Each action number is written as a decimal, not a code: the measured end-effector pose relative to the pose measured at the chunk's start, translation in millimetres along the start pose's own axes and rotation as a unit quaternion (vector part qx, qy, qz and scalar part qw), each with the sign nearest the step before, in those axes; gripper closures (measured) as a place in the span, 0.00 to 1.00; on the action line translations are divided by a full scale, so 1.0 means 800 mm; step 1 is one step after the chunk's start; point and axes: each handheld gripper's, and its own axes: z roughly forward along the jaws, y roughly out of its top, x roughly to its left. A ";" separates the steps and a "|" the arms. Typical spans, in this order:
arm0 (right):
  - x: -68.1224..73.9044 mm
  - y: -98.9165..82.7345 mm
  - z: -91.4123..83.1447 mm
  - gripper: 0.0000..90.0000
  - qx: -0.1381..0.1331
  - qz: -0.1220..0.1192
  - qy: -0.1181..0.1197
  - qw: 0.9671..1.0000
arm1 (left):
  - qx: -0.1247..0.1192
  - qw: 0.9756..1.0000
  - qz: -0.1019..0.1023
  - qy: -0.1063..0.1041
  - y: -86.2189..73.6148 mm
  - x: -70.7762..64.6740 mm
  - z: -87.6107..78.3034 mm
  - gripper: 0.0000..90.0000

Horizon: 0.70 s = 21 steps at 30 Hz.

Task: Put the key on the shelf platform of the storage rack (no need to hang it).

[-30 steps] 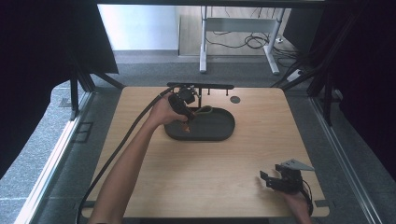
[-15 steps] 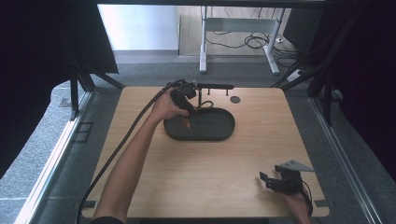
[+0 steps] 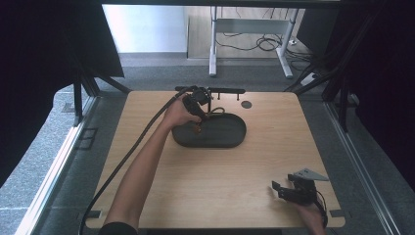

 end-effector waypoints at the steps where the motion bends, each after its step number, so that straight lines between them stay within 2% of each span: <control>1: -0.001 -0.001 -0.001 0.28 0.000 0.001 -0.001 1.000 | 0.002 1.000 0.002 0.004 -0.001 0.000 0.005 0.74; 4: -0.001 0.000 -0.001 0.28 -0.001 0.000 -0.001 1.000 | 0.001 1.000 -0.002 0.007 -0.002 0.000 0.011 0.74; 8: 0.002 0.000 0.000 0.28 0.001 -0.002 0.001 1.000 | 0.017 1.000 0.000 0.008 -0.007 0.000 0.026 0.73; 10: 0.002 0.000 0.001 0.28 0.002 -0.002 0.001 1.000 | 0.015 1.000 -0.001 0.008 -0.008 0.000 0.028 0.72; 21: 0.001 0.000 0.001 0.28 0.002 -0.001 0.002 1.000 | 0.006 1.000 0.004 0.010 -0.011 -0.004 0.017 0.67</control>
